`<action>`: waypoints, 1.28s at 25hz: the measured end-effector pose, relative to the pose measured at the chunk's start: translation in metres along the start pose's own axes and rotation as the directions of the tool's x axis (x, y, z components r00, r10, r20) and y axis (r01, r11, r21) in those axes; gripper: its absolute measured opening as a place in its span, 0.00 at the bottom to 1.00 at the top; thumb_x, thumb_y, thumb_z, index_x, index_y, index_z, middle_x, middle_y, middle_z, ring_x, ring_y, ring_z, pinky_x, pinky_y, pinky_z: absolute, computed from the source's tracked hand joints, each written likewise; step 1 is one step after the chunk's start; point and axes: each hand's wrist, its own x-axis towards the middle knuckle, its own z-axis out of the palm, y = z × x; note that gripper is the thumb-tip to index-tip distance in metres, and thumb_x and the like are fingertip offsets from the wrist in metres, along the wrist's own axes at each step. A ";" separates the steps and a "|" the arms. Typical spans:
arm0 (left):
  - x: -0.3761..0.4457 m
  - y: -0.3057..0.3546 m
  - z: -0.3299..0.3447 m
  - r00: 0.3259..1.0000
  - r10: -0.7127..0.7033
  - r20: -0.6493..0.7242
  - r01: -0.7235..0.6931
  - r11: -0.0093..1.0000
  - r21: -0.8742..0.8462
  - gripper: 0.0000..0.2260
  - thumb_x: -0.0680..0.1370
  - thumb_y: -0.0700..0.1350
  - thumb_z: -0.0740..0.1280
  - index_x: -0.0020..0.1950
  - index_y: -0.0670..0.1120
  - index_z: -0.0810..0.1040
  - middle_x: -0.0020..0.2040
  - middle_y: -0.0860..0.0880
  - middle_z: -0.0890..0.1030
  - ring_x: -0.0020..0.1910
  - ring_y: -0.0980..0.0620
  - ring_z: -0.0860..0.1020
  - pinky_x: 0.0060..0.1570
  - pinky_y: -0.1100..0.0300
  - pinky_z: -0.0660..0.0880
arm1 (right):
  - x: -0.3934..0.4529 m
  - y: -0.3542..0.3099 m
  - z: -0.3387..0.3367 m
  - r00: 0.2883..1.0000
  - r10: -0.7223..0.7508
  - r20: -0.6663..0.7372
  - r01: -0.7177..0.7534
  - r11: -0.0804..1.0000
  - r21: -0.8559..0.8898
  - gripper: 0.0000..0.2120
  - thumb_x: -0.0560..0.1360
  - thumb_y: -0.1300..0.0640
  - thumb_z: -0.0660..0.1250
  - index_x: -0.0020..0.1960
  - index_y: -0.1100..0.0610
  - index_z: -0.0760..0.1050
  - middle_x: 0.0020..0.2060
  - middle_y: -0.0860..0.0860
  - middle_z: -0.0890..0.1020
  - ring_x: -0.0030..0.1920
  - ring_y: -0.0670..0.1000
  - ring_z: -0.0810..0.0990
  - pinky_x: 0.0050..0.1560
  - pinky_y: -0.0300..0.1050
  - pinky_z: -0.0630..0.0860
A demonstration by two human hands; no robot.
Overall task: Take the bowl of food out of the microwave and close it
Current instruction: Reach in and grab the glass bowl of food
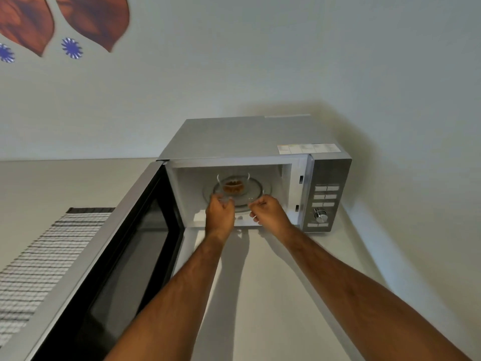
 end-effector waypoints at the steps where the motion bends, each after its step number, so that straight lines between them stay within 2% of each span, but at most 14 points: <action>1: 0.018 0.001 0.003 1.000 -0.028 -0.007 0.028 1.000 -0.008 0.14 0.84 0.47 0.66 0.67 0.43 0.76 0.59 0.41 0.83 0.56 0.38 0.83 0.56 0.50 0.81 | 0.013 -0.002 0.004 1.000 0.006 0.006 -0.006 1.000 0.016 0.04 0.81 0.55 0.69 0.50 0.55 0.78 0.41 0.54 0.85 0.39 0.53 0.82 0.44 0.48 0.80; 5: 0.082 0.003 0.012 0.995 -0.094 -0.037 0.095 0.995 0.032 0.14 0.84 0.45 0.65 0.66 0.40 0.77 0.62 0.37 0.83 0.60 0.36 0.83 0.54 0.54 0.77 | 0.058 -0.007 0.014 0.998 0.038 0.040 -0.039 0.999 0.022 0.07 0.83 0.54 0.66 0.50 0.56 0.79 0.36 0.54 0.81 0.32 0.52 0.78 0.32 0.44 0.75; 7: 0.105 0.003 0.014 0.993 -0.114 -0.030 0.116 0.990 0.079 0.17 0.85 0.51 0.65 0.66 0.39 0.78 0.62 0.37 0.84 0.58 0.37 0.83 0.50 0.54 0.75 | 0.076 -0.012 0.016 0.999 0.014 0.035 -0.015 0.999 0.029 0.08 0.84 0.58 0.63 0.48 0.56 0.79 0.31 0.53 0.79 0.27 0.51 0.75 0.24 0.38 0.69; 9: 0.130 -0.002 0.018 0.990 -0.143 -0.011 0.143 0.981 0.134 0.22 0.86 0.56 0.63 0.67 0.39 0.78 0.63 0.37 0.84 0.59 0.35 0.84 0.55 0.51 0.80 | 0.096 -0.012 0.019 1.000 0.013 0.016 -0.014 0.996 0.084 0.08 0.84 0.59 0.63 0.52 0.59 0.80 0.30 0.55 0.78 0.27 0.51 0.74 0.24 0.38 0.68; 12: 0.153 -0.009 0.021 0.988 -0.155 0.007 0.150 0.969 0.196 0.25 0.85 0.60 0.61 0.68 0.41 0.81 0.65 0.37 0.84 0.60 0.34 0.85 0.62 0.46 0.82 | 0.119 -0.014 0.023 0.995 0.089 -0.046 -0.081 0.985 0.152 0.15 0.84 0.49 0.65 0.60 0.61 0.79 0.33 0.57 0.77 0.27 0.50 0.73 0.26 0.39 0.67; 14: 0.161 -0.012 0.023 0.993 -0.117 0.015 0.110 0.960 0.256 0.25 0.85 0.61 0.60 0.65 0.42 0.85 0.64 0.38 0.85 0.60 0.36 0.85 0.63 0.51 0.80 | 0.131 -0.016 0.025 0.987 0.146 -0.068 -0.131 0.973 0.189 0.16 0.81 0.43 0.67 0.56 0.56 0.80 0.32 0.54 0.77 0.26 0.49 0.72 0.26 0.39 0.66; 16: 0.167 -0.014 0.026 0.994 -0.097 0.051 0.078 0.953 0.293 0.24 0.85 0.59 0.61 0.62 0.43 0.87 0.63 0.39 0.86 0.58 0.36 0.85 0.61 0.51 0.80 | 0.141 -0.018 0.026 0.980 0.188 -0.063 -0.173 0.967 0.185 0.14 0.77 0.41 0.69 0.52 0.52 0.79 0.29 0.51 0.76 0.24 0.48 0.70 0.26 0.37 0.66; 18: 0.169 -0.015 0.028 0.994 -0.084 0.075 0.055 0.942 0.332 0.20 0.85 0.55 0.63 0.62 0.42 0.87 0.63 0.38 0.86 0.59 0.36 0.85 0.56 0.56 0.78 | 0.147 -0.019 0.029 0.980 0.191 -0.053 -0.183 0.975 0.126 0.15 0.71 0.39 0.70 0.45 0.50 0.77 0.27 0.48 0.76 0.20 0.44 0.70 0.25 0.36 0.66; 20: 0.169 -0.016 0.028 0.998 -0.048 0.050 0.027 0.939 0.343 0.17 0.85 0.51 0.63 0.61 0.42 0.87 0.63 0.38 0.86 0.61 0.37 0.84 0.53 0.59 0.73 | 0.150 -0.017 0.032 0.984 0.173 -0.050 -0.168 0.982 0.087 0.12 0.74 0.42 0.72 0.43 0.49 0.76 0.28 0.46 0.76 0.16 0.40 0.70 0.21 0.32 0.65; 23: 0.165 -0.014 0.028 0.999 -0.002 0.037 -0.010 0.952 0.307 0.17 0.85 0.50 0.64 0.59 0.41 0.87 0.59 0.37 0.87 0.58 0.36 0.85 0.61 0.51 0.80 | 0.149 -0.014 0.033 0.987 0.149 -0.058 -0.144 0.986 0.080 0.04 0.81 0.55 0.69 0.49 0.53 0.74 0.33 0.48 0.76 0.21 0.42 0.74 0.19 0.31 0.66; 25: 0.161 -0.013 0.027 0.999 -0.004 0.041 -0.008 0.955 0.296 0.17 0.84 0.50 0.64 0.57 0.39 0.88 0.55 0.37 0.88 0.54 0.36 0.86 0.58 0.45 0.83 | 0.142 -0.016 0.031 0.990 0.125 -0.071 -0.119 0.989 0.082 0.02 0.81 0.60 0.66 0.52 0.55 0.74 0.36 0.51 0.77 0.26 0.47 0.76 0.21 0.33 0.68; 27: 0.154 -0.010 0.026 1.000 0.003 0.027 -0.010 0.959 0.283 0.17 0.84 0.48 0.66 0.51 0.37 0.88 0.51 0.36 0.88 0.50 0.36 0.87 0.55 0.48 0.83 | 0.131 -0.020 0.027 0.992 0.100 -0.075 -0.093 0.992 0.090 0.03 0.81 0.62 0.65 0.52 0.56 0.75 0.37 0.53 0.78 0.27 0.49 0.75 0.23 0.35 0.68; 29: 0.144 -0.008 0.024 1.000 0.011 0.017 -0.016 0.964 0.264 0.16 0.84 0.47 0.66 0.47 0.37 0.88 0.47 0.37 0.88 0.46 0.38 0.86 0.49 0.52 0.81 | 0.119 -0.021 0.022 0.995 0.070 -0.070 -0.064 0.994 0.087 0.06 0.82 0.63 0.64 0.47 0.56 0.75 0.32 0.53 0.77 0.26 0.49 0.74 0.22 0.35 0.68; 32: 0.124 -0.004 0.016 1.000 0.004 0.004 -0.005 0.972 0.234 0.15 0.84 0.47 0.67 0.41 0.42 0.85 0.40 0.42 0.85 0.39 0.43 0.82 0.43 0.58 0.73 | 0.097 -0.021 0.018 0.997 0.066 -0.035 -0.062 0.993 0.101 0.13 0.83 0.63 0.63 0.43 0.49 0.76 0.26 0.50 0.78 0.24 0.47 0.74 0.24 0.38 0.70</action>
